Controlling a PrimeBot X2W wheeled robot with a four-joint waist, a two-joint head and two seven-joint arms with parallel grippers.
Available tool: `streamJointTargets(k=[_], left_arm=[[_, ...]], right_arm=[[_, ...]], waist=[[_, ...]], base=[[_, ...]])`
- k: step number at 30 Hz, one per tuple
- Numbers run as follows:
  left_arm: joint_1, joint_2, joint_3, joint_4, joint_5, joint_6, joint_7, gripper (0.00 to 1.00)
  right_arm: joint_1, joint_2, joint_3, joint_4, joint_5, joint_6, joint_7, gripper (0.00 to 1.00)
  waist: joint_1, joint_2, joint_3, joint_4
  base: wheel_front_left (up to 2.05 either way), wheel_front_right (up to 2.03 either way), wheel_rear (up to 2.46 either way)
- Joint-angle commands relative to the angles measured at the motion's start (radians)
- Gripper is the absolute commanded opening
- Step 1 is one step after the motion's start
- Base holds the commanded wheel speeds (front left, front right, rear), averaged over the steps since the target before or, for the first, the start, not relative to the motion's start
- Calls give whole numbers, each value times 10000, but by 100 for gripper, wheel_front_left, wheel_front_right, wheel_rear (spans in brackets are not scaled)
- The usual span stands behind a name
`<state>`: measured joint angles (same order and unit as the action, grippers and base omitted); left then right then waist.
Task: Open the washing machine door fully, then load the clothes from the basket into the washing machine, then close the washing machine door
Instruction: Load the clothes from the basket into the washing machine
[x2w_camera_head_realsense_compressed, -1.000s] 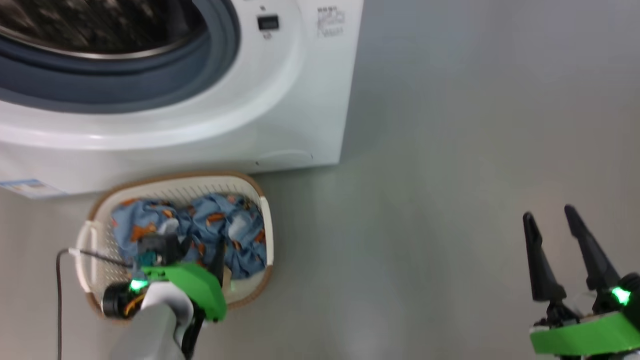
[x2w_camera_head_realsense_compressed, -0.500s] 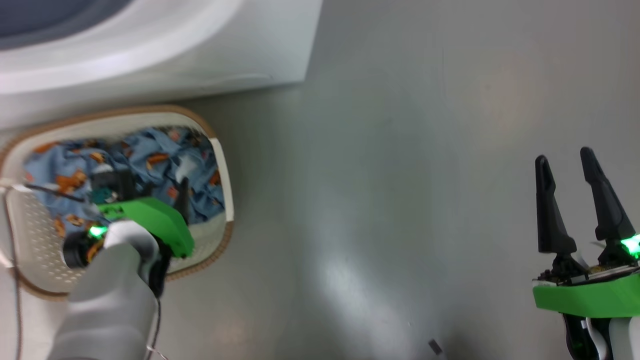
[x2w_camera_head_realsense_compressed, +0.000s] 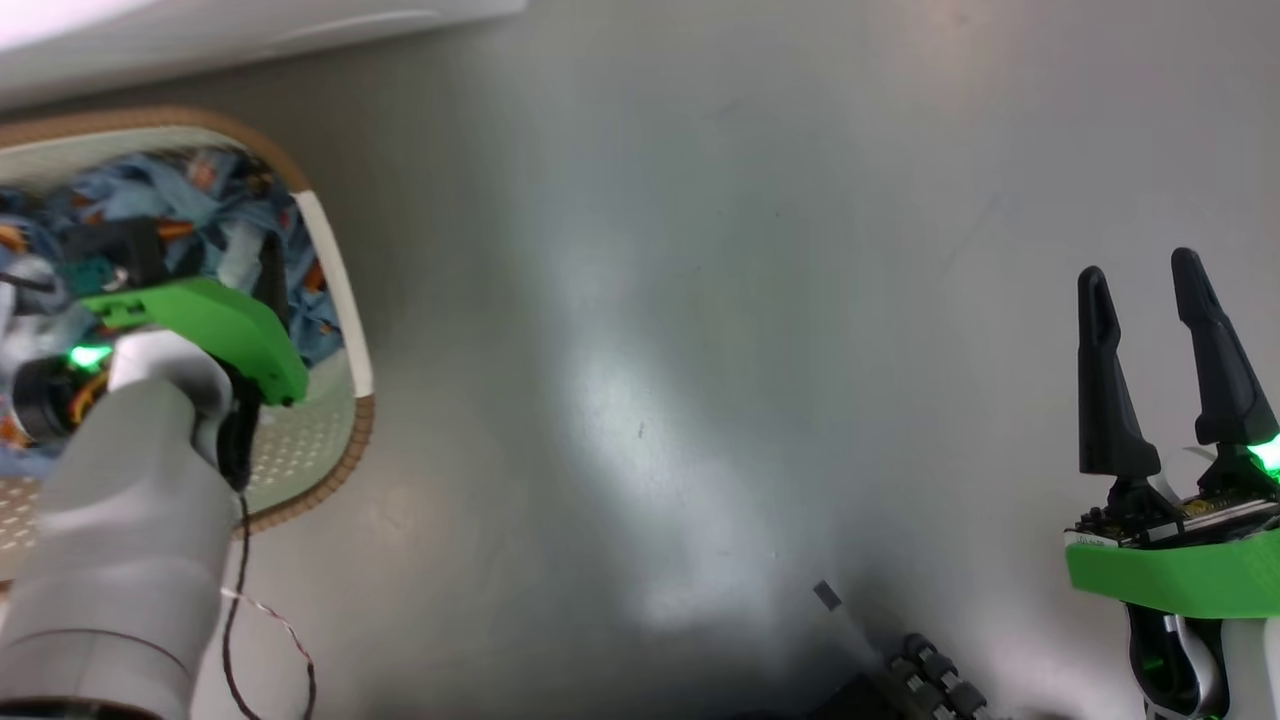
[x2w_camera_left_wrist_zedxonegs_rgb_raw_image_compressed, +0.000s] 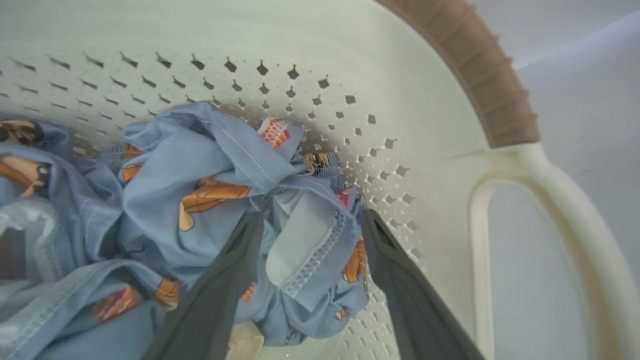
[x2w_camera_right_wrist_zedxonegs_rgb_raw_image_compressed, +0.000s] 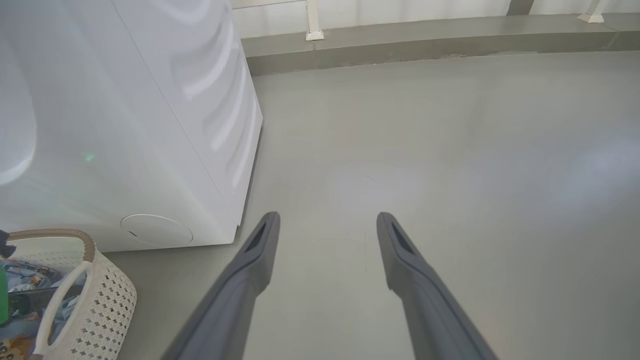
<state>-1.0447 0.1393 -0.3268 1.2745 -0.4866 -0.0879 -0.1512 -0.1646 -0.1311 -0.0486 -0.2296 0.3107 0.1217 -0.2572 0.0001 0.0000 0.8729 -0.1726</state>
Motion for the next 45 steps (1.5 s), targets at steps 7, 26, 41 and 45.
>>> streamJointTargets(k=[7, 26, 41, 45], left_arm=[[-354, 819, -129, 80, 268, 453, 121, 100], [-459, 643, -307, 150, 170, 1121, 425, 0], [305, 92, -500, -290, 302, 1474, -1074, 0], [844, 256, -301, -1807, 586, 1895, -1100, 0]], right_arm=[[264, -22, 137, -438, 120, 90, -46, 100], [719, -171, -133, -711, -3, 90, -46, 100], [890, -428, -389, -634, -89, 90, -46, 100], [960, -443, -491, -584, -130, 90, -46, 100]], waist=[[-1, 0, 1017, -607], [-1, 0, 984, -381], [-1, 0, -89, 417], [-1, 0, -478, 551]], base=[[0, 0, 0], [0, 0, 0], [0, 0, 0], [0, 0, 0]])
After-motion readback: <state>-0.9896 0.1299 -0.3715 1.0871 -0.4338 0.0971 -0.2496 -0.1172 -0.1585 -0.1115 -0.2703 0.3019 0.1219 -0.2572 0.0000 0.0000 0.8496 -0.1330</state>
